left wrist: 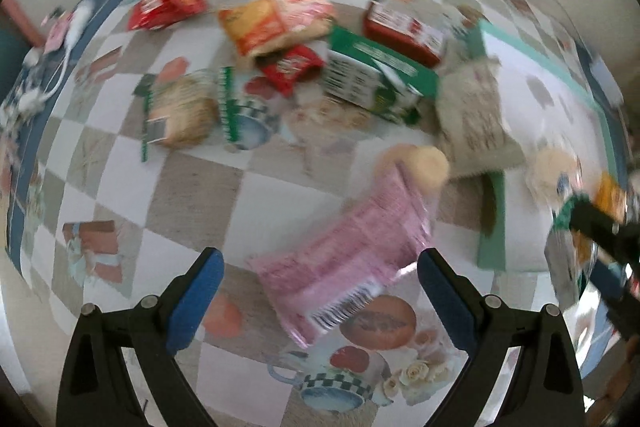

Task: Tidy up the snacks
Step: 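Lift the chip bag with the right gripper while left gripper moves to the pink wafer pack, then close left gripper on the pink wafer pack while right gripper carries the chip bag over the tray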

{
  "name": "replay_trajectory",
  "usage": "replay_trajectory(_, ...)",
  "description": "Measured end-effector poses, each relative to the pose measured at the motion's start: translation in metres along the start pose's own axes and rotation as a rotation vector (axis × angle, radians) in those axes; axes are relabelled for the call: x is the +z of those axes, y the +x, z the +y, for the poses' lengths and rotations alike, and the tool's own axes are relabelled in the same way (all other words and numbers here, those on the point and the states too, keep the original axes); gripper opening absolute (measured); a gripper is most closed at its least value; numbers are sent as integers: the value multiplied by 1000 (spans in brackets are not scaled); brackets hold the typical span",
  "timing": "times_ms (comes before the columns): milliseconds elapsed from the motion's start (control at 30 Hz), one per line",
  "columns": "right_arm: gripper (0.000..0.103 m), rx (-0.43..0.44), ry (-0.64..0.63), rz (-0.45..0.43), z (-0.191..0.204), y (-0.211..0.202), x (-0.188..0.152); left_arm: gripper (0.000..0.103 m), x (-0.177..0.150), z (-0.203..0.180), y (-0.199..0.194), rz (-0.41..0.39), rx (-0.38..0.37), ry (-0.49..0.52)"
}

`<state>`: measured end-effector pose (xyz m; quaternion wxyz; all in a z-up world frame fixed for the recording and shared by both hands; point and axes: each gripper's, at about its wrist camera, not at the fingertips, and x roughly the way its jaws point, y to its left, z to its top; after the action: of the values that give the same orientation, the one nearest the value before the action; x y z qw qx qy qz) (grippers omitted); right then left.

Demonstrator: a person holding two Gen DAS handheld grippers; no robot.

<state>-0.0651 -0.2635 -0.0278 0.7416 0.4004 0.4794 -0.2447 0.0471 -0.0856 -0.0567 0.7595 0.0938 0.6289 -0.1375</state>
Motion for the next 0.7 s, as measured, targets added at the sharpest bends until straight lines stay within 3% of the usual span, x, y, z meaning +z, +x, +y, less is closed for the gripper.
replay_trajectory(233, 61, 0, 0, 7, 1, 2, 0, 97, -13, -18, 15, 56, 16, 35)
replay_trajectory(567, 61, 4, -15, 14, 3, 2, -2, 97, -9, 29, 19, 43, 70, -220)
replay_trajectory(700, 61, -18, -24, 30, 4, 6, -2, 97, -10, 24, 17, 43, 49, -224)
